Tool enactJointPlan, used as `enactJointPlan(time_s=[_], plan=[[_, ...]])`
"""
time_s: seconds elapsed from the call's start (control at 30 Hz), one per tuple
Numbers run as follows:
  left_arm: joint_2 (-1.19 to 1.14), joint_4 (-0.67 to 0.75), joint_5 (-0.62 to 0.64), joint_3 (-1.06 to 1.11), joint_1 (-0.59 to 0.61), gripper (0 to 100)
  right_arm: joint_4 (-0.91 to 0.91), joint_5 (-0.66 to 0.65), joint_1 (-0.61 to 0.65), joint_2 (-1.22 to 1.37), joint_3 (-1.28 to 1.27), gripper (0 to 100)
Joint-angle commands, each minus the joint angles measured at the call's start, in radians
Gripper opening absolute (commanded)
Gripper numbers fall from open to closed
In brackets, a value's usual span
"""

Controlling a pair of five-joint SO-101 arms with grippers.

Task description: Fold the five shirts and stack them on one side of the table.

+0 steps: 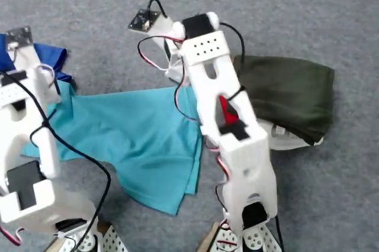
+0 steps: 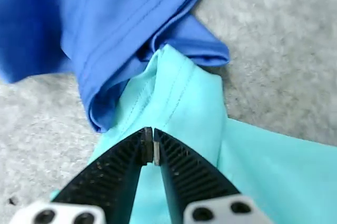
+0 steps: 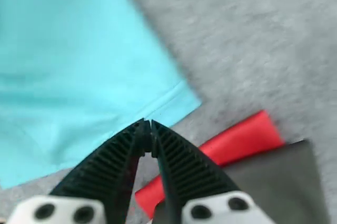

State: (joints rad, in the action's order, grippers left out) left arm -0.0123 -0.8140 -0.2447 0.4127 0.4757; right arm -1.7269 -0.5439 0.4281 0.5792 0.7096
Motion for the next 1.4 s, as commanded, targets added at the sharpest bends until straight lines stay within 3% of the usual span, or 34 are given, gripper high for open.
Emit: enactJointPlan(time_s=[0.0,0.13,0.3,0.63,1.1,1.23,1.37], plan=[[0.024,0.158,0.031,0.071,-0.005,2,0.12,0.014,0.012,-0.156,-0.234,0.2],[-0.104,0.245,0.077,0.054,-0.003,2,0.279,0.046,0.016,-0.131,-0.397,0.2],[-0.248,0.078,0.086,-0.158,0.032,2,0.393,0.057,0.013,-0.03,-0.423,0.2],[-0.323,0.029,0.098,-0.247,0.054,2,0.413,0.009,-0.143,0.294,-0.012,0.2],[-0.321,0.035,0.097,-0.242,0.031,2,-0.064,-0.091,-0.079,0.506,0.762,0.2],[-0.294,0.011,0.098,-0.244,0.034,2,-0.064,-0.038,-0.062,0.447,0.74,0.2],[-0.133,-0.061,0.101,-0.229,0.063,2,-0.061,-0.005,-0.002,0.318,0.483,0.2]])
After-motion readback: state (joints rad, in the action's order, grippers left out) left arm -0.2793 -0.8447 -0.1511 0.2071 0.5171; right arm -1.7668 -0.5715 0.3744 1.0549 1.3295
